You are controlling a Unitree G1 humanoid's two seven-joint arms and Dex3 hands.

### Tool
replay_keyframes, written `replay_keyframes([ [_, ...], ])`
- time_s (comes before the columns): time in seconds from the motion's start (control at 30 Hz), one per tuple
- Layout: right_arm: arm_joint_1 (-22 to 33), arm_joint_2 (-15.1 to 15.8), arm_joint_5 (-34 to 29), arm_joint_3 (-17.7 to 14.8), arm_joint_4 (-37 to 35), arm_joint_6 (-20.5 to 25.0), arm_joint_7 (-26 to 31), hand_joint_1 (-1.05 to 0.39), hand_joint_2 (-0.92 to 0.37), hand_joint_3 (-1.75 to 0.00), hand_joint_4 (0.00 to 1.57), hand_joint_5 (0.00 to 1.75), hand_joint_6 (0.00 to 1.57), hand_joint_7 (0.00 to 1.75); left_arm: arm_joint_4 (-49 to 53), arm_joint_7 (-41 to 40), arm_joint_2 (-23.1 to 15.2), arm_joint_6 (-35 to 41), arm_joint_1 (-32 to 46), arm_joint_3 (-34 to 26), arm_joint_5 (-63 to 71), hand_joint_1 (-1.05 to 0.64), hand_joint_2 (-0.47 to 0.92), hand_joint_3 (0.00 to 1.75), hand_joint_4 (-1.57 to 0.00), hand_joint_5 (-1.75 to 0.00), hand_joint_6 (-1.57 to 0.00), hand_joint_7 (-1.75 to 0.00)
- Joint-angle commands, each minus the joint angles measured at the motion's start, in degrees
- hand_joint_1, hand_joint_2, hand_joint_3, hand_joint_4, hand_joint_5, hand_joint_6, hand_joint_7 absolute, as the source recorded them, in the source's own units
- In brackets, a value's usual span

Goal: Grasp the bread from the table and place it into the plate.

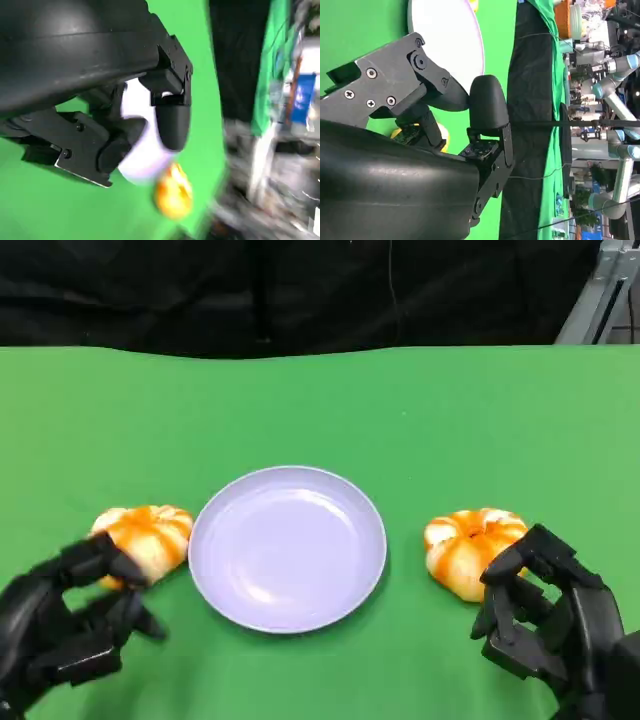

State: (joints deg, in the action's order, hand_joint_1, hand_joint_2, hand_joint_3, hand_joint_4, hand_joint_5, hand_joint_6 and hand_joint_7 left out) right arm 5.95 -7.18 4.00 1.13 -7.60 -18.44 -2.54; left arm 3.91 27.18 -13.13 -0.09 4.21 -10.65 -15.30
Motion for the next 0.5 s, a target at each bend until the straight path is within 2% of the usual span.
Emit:
replay_keyframes([
  [0.03, -0.63, 0.55, 0.26, -0.35, -0.36, -0.84, -0.22, -0.14, -0.59, -1.18, 0.85, 1.75, 0.61, 1.65, 0.68, -16.11, -12.31, -17.53, -3.83, 8.16, 35.51, -0.82, 0.92, 0.22, -0.14, -0.15, -0.41, -0.07],
  [0.13, -0.80, 0.69, 0.32, -0.45, -0.59, -0.79, -0.37, -0.14, -0.59, -1.17, 0.84, 1.75, 0.61, 1.64, 2.87, -19.24, -15.49, -18.17, -6.84, 11.45, 43.85, -0.84, 0.92, 0.11, -0.17, -0.10, -0.43, -0.03],
  [0.5, -0.95, 0.67, 0.17, -0.56, -1.02, -1.30, -0.66, -0.14, -0.60, -1.15, 0.83, 1.75, 0.60, 1.64, 6.57, -24.07, -16.79, -20.63, -8.70, 13.89, 47.62, -0.81, 0.92, 0.05, -0.19, -0.06, -0.45, -0.01],
])
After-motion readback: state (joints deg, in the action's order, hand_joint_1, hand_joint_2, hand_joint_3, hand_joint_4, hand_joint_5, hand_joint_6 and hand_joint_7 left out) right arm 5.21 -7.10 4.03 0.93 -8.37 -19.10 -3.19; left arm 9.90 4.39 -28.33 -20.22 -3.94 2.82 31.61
